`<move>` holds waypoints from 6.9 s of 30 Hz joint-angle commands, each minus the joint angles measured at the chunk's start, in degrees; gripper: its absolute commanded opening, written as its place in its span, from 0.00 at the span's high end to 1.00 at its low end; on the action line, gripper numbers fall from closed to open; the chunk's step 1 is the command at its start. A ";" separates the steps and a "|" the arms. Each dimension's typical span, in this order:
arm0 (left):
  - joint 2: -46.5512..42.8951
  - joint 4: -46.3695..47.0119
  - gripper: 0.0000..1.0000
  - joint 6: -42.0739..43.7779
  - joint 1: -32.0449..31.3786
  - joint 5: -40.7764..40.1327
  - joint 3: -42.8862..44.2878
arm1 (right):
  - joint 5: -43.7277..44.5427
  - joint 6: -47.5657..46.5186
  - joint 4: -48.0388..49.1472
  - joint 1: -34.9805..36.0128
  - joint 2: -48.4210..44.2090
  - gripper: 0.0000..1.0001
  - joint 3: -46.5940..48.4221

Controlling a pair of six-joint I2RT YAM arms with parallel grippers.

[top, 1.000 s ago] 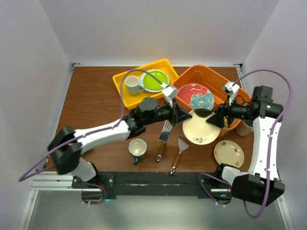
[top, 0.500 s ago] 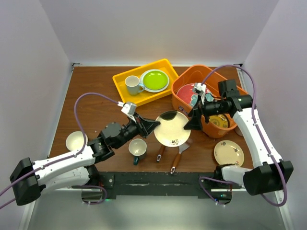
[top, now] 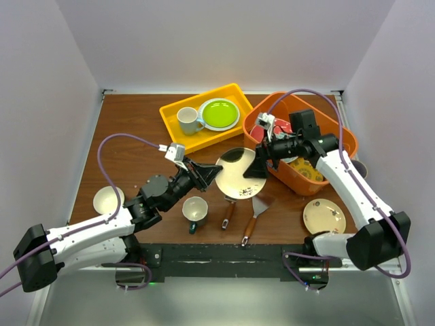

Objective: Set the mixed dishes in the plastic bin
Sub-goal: Pick up the plate from the corner of the board, then place the plate in the plastic bin, then pick up the plate from the corner of the board.

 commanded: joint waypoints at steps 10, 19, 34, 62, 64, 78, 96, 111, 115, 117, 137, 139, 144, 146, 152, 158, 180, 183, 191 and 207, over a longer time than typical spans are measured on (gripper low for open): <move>-0.06 8.36 1.00 -0.31 -0.09 -2.73 0.93 | 1.18 16.28 12.43 1.95 1.63 0.01 -2.76; -0.85 3.79 1.00 -0.57 -0.09 -7.91 1.64 | 6.89 14.79 9.80 2.04 -1.09 0.35 0.49; -1.99 2.83 0.62 7.93 0.09 -5.29 3.57 | -4.68 9.79 7.17 -4.88 -0.83 1.00 3.91; -12.97 -32.44 0.00 47.33 11.78 -10.55 8.25 | 17.61 23.93 27.90 -28.28 12.70 1.00 5.33; -13.68 -31.37 0.00 46.80 11.87 -11.34 7.09 | 18.23 24.02 28.87 -28.28 13.41 1.00 4.80; -15.97 -32.07 0.00 45.39 12.74 -10.64 4.63 | 23.68 22.79 30.10 -25.29 21.58 1.00 0.57; -16.50 -31.89 0.00 45.83 13.10 -10.12 4.27 | 27.54 19.19 27.20 -24.94 27.47 0.61 0.84; -17.11 -31.89 0.00 45.83 13.18 -9.59 4.19 | 34.57 11.91 22.99 -24.94 23.78 0.20 1.63; -17.46 -31.89 0.00 45.83 13.27 -9.41 4.19 | 35.54 9.09 20.79 -24.94 22.55 0.11 1.98; -17.55 -31.89 0.00 45.92 13.27 -9.32 4.27 | 35.54 7.33 19.74 -25.03 21.50 0.09 2.16; -18.43 -31.89 0.00 45.74 13.27 -8.53 4.01 | 29.40 -5.95 9.54 -24.94 1.38 0.01 2.51; -18.34 -31.89 0.00 45.83 13.27 -8.45 4.10 | 28.08 -6.12 9.45 -24.94 0.06 0.01 1.98; -18.25 -31.89 0.00 45.74 13.27 -8.27 4.01 | 21.67 -7.18 8.83 -25.03 -4.34 0.01 0.75; -18.25 -31.89 0.00 45.92 13.27 -8.18 4.01 | 20.26 -7.27 9.01 -24.94 -5.48 0.02 0.23; -18.17 -31.98 0.00 45.92 13.27 -8.09 4.01 | 15.07 -8.14 9.80 -24.94 -9.53 0.01 -1.88; -18.25 -31.89 0.00 45.92 13.27 -7.92 4.01 | 10.85 -10.34 8.40 -24.94 -11.73 0.01 -1.97; -17.82 -31.89 0.00 46.01 13.27 -7.74 3.92 | 5.49 -17.46 0.92 -25.03 -13.31 0.01 -0.74; -17.81 -31.89 0.00 46.01 13.27 -7.74 3.92 | 4.79 -17.99 0.31 -24.94 -13.75 0.01 -0.83; -17.81 -31.89 0.00 46.01 13.27 -7.65 3.92 | 3.38 -20.01 -0.83 -24.94 -14.71 0.01 -1.36; -17.64 -31.98 0.00 46.01 13.19 -7.48 3.92 | 2.94 -20.98 -2.15 -24.94 -15.59 0.01 -2.32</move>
